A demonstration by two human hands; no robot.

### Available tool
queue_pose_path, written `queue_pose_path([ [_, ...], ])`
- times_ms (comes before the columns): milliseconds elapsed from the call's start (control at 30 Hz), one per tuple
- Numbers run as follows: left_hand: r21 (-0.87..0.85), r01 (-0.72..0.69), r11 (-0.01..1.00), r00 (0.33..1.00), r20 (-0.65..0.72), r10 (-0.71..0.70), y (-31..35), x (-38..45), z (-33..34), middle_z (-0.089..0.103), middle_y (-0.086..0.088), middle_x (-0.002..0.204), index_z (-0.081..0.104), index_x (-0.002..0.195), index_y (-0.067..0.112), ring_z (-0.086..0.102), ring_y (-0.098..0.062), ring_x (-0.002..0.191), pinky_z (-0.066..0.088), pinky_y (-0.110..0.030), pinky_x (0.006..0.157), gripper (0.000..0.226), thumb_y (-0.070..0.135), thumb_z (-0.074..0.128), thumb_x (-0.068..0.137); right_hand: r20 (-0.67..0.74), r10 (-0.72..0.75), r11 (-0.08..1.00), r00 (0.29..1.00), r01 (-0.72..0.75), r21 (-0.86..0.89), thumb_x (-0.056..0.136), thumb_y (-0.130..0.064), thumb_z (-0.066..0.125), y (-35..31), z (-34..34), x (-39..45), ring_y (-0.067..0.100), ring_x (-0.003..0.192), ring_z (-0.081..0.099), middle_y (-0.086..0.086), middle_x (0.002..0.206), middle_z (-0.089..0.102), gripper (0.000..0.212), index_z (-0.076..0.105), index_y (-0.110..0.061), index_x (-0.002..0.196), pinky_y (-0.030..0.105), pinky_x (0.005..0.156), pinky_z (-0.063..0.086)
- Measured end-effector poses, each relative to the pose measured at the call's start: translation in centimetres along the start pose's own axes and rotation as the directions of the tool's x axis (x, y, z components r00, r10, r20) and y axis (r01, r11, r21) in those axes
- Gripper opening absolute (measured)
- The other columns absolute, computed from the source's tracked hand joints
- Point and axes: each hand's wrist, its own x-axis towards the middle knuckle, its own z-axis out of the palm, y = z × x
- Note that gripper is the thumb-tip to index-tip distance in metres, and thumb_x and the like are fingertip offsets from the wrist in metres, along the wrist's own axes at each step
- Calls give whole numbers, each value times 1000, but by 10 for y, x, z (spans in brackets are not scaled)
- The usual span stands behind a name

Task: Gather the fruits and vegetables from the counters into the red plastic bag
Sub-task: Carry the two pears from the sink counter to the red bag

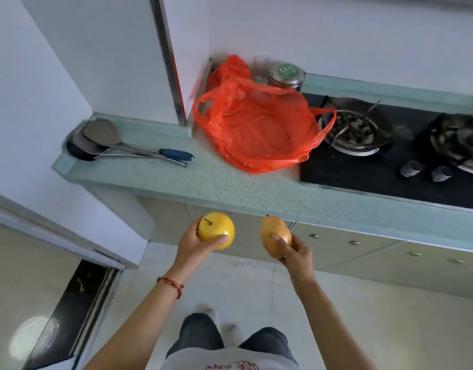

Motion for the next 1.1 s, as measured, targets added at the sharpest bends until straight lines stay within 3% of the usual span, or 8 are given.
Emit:
queue_pose_path([
  [67,14,-25,1000,999,42,24,2,14,-2,64,7,96,57,103,28,60,-10,88,42,-18,68,74,59,70,38,-37,11,1000,999,-10,25,79,-21,70,-1,5,0,17,83,61,-1,86,64,22,64,-14,99,41,83,53],
  [200,22,-52,998,992,115,49,14,34,-5,61,12,94,55,105,27,57,-1,85,40,-12,65,77,59,69,36,-109,-1,998,994,7,58,79,-20,71,-6,16,4,19,82,60,0,84,63,12,63,-26,86,43,82,52],
  [333,43,-64,997,987,152,57,23,57,-4,60,13,97,52,107,30,58,-9,90,42,-20,72,78,59,70,37,-150,-17,995,989,32,93,81,-16,69,-18,23,12,15,79,58,-1,82,61,12,62,-26,81,40,81,53],
  [433,49,-67,997,987,148,59,31,77,0,60,11,96,52,105,30,58,-13,90,43,-25,76,78,59,71,36,-162,-21,994,987,39,103,81,-17,69,-28,25,26,13,81,59,-1,85,62,13,63,-18,93,35,78,54],
  [533,53,-97,994,984,153,87,43,97,6,59,12,95,51,105,30,57,-9,87,42,-19,70,77,60,69,37,-180,-41,994,983,59,93,81,-18,69,-41,27,48,13,81,59,-1,84,62,18,63,-13,98,31,74,53],
  [800,17,-126,992,985,125,123,91,164,37,57,11,96,50,110,26,54,-11,90,39,-12,65,62,37,78,55,-76,-114,992,991,118,50,80,-23,69,-92,27,135,15,91,61,1,96,65,32,61,-14,110,33,78,54],
  [933,35,-109,993,991,87,106,116,200,52,58,3,107,51,120,21,55,-15,98,43,-21,77,89,58,72,41,-47,-140,990,989,141,5,80,-25,70,-125,27,182,14,87,61,-1,93,63,35,62,-11,111,32,75,54],
  [1100,52,-104,993,994,36,102,141,239,72,58,2,109,53,120,17,55,-14,102,40,-25,84,92,55,73,39,-19,-176,983,984,175,-47,77,-27,72,-153,30,235,16,89,61,1,95,66,40,62,-11,113,24,71,48],
])
